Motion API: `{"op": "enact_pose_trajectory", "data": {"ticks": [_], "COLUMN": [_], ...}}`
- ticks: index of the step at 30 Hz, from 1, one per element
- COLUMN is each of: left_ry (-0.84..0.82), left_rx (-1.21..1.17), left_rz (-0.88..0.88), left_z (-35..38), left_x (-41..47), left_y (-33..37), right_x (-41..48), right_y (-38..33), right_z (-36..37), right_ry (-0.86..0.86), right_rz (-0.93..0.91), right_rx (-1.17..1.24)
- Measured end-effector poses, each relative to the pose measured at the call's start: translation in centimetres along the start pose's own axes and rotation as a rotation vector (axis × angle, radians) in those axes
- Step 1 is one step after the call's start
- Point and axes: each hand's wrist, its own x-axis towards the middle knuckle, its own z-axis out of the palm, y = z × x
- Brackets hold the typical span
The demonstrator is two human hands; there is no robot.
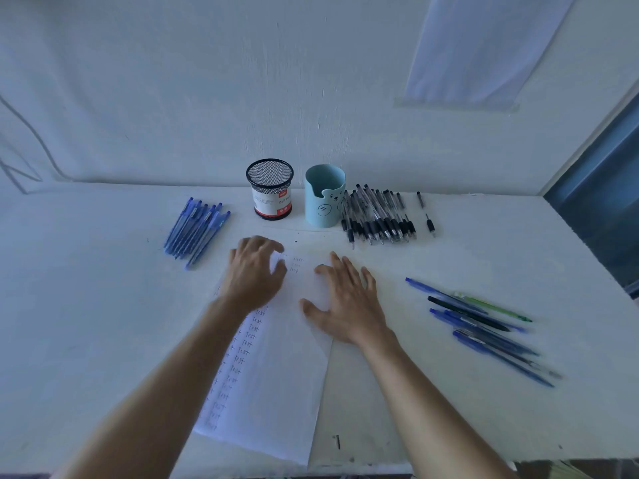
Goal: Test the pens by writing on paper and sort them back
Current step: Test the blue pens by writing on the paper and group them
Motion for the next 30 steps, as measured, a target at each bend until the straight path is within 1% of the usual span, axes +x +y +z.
{"op": "enact_pose_trajectory", "data": {"ticks": [3,6,7,8,9,11,13,15,16,18,20,24,27,30], "left_ry": [-0.114,-0.126,-0.122,-0.119,-0.119,-0.123,-0.125,-0.114,-0.112,-0.107,-0.101,-0.097,-0.102,-0.108], "left_rx": [0.023,0.076,0.084,0.094,0.106,0.123,0.132,0.125,0.122,0.117,0.116,0.109,0.107,0.099], "left_rz": [0.000,0.011,0.011,0.013,0.015,0.014,0.012,0.012,0.014,0.015,0.012,-0.003,-0.005,-0.007], "left_z": [1.3,1.5,1.5,1.4,1.4,1.4,1.4,1.4,1.5,1.6,1.5,1.4,1.3,1.3], "left_x": [-1.1,-1.4,-1.4,-1.4,-1.4,-1.3,-1.2,-1.3,-1.3,-1.3,-1.3,-1.3,-1.3,-1.3], "left_y": [1.1,1.1,1.1,1.1,1.2,1.4,1.5,1.4,1.4,1.5,1.5,1.6,1.6,1.6], "right_x": [0.0,-0.1,-0.2,-0.3,-0.3,-0.4,-0.8,-1.2,-1.3,-1.6,-1.8,-1.8,-1.3,-0.4], "right_y": [0.1,0.4,0.8,1.4,2.1,3.2,4.3,5.3,5.8,6.9,7.5,7.4,6.2,4.0], "right_z": [-0.1,-1.2,-1.5,-1.7,-1.9,-3.0,-4.3,-5.6,-6.2,-6.6,-6.7,-6.1,-6.1,-7.0], "right_ry": [0.054,0.205,0.279,0.351,0.407,0.436,0.415,0.340,0.284,0.188,0.173,0.269,0.388,0.477], "right_rz": [-0.005,-0.004,-0.006,-0.001,0.023,0.156,0.368,0.545,0.606,0.659,0.662,0.583,0.461,0.292], "right_rx": [0.118,0.447,0.486,0.461,0.381,0.166,0.024,-0.075,-0.106,-0.147,-0.143,-0.162,-0.168,-0.071]}}
